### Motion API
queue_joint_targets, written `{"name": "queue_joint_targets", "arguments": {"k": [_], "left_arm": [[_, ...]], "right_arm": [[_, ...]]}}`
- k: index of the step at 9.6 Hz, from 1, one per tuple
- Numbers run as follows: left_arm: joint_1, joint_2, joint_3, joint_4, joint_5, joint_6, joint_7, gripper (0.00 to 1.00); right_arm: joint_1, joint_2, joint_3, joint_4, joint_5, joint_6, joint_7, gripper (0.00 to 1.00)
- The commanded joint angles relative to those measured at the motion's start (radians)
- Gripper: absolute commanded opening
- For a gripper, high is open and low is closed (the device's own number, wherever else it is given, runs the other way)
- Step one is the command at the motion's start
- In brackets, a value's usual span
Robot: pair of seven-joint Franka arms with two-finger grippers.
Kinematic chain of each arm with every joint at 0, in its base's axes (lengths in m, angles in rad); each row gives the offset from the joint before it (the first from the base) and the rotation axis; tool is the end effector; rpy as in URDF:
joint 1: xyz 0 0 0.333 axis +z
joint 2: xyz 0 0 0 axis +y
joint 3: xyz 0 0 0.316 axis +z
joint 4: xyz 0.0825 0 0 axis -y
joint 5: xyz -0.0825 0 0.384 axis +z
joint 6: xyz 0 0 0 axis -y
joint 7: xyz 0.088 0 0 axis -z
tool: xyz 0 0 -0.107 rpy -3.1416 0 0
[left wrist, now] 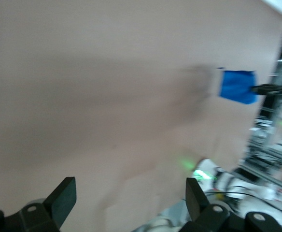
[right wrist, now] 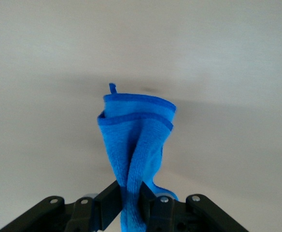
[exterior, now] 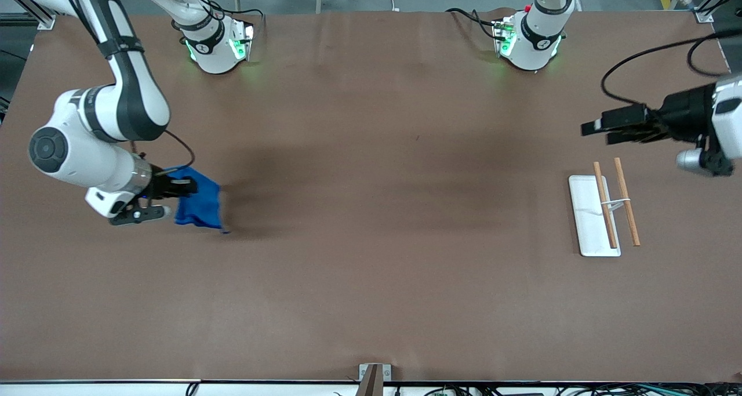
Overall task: Right arm passes towel to left arm to hang
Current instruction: 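Lift the towel with the right gripper while the left gripper approaches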
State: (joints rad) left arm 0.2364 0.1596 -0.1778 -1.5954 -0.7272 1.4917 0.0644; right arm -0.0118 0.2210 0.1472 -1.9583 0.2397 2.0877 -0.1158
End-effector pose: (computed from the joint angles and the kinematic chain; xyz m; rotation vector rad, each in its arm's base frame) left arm 0.5893 -0.0338 0.5482 2.3589 0.0381 -0.2521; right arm 0.5840 0.0885 0.3597 -2.8991 -0.1752 0.1354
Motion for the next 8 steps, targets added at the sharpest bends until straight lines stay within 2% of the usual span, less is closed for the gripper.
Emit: {"name": "queue_joint_targets", "arguments": {"k": [1, 3, 6, 8], "left_arm": [[0.007, 0.14, -0.011, -0.05, -0.262, 0.025, 0.169, 1.0], [-0.003, 0.217, -0.014, -0.156, -0.62, 0.025, 0.332, 1.0], [-0.095, 0.256, -0.025, -0.199, -0.793, 0.041, 0.354, 1.0], [-0.117, 0.279, -0.067, -0.236, -0.883, 0.042, 0.417, 1.0]], "right_arm": [[0.001, -0.006, 0.081, 0.022, 0.229, 0.046, 0.01, 0.0], [0.003, 0.001, 0.182, 0.022, 0.437, 0.141, 0.01, 0.0], [0.009, 0.003, 0.326, 0.025, 0.807, 0.262, 0.008, 0.0], [0.007, 0.003, 0.409, 0.05, 0.973, 0.301, 0.01, 0.0]]}}
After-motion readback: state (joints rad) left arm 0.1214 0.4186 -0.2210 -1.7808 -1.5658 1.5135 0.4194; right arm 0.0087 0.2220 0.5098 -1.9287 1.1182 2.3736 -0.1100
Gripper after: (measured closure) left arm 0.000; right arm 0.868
